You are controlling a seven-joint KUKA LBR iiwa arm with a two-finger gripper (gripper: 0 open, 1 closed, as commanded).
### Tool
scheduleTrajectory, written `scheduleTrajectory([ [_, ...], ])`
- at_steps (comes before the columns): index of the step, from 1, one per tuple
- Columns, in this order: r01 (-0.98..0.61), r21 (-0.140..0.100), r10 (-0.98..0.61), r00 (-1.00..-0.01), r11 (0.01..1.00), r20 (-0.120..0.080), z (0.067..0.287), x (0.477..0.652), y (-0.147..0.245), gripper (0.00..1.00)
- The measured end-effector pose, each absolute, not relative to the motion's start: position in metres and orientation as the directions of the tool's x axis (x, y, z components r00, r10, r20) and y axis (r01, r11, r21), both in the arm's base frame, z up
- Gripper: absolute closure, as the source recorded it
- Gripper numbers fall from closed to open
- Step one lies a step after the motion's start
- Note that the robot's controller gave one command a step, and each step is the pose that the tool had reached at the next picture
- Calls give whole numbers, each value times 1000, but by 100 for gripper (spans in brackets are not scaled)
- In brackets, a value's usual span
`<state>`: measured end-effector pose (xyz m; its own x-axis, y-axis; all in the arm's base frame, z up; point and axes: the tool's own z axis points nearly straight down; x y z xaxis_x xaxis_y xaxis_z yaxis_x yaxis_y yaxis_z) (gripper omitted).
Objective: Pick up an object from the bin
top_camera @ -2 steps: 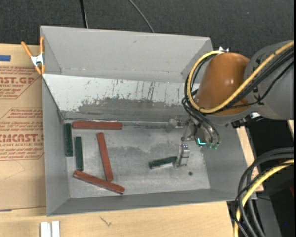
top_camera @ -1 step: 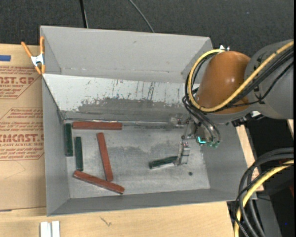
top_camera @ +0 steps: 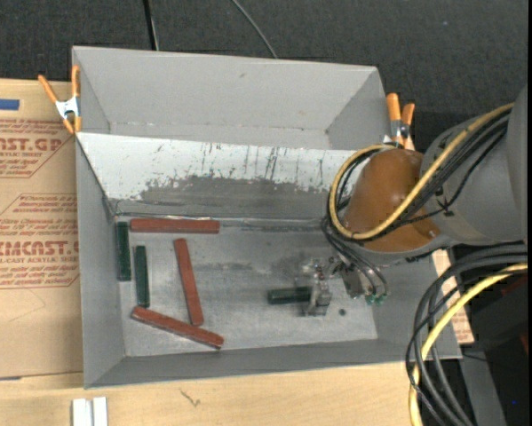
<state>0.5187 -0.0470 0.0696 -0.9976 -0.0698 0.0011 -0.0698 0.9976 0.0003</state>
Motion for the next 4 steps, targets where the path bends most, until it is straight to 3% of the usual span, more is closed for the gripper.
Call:
scheduleTrajectory([
  [2, -70, 1, -70, -998, 998, 5, 73, 518, -46, 100],
  [3, -266, 1, -266, -964, 964, -1, 158, 519, -53, 100],
  [4, -266, 1, -266, -964, 964, -1, 158, 519, -53, 100],
])
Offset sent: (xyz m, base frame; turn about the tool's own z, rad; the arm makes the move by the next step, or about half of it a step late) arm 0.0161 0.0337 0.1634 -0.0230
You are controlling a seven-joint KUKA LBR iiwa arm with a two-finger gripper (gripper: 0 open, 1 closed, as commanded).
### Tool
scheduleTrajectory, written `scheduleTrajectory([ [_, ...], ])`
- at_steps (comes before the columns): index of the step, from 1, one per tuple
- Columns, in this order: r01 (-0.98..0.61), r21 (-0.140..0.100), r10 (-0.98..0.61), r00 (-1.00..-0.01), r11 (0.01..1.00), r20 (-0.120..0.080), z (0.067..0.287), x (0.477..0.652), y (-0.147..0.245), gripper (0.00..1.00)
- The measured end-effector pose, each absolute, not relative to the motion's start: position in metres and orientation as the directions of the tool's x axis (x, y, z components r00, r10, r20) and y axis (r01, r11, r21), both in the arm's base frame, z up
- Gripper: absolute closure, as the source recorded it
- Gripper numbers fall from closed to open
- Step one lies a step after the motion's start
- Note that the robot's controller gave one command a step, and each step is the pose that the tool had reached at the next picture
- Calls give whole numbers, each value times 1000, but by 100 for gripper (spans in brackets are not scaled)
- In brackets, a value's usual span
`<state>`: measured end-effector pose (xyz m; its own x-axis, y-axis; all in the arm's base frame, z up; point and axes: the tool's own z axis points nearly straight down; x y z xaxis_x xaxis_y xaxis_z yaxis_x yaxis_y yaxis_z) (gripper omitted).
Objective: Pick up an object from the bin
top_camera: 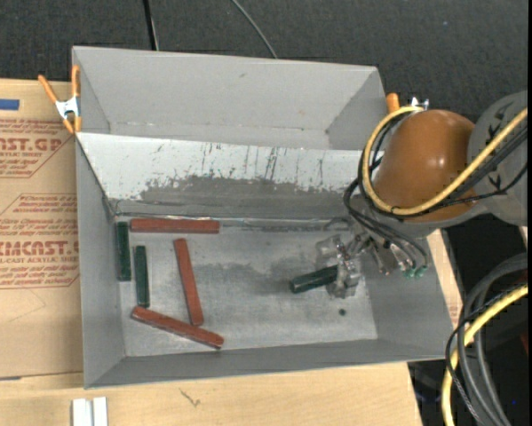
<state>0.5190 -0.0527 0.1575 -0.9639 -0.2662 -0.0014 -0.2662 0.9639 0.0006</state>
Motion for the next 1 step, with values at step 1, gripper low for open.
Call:
scheduleTrajectory([
  [1, -270, 1, -270, -963, 963, 0, 242, 510, -55, 100],
])
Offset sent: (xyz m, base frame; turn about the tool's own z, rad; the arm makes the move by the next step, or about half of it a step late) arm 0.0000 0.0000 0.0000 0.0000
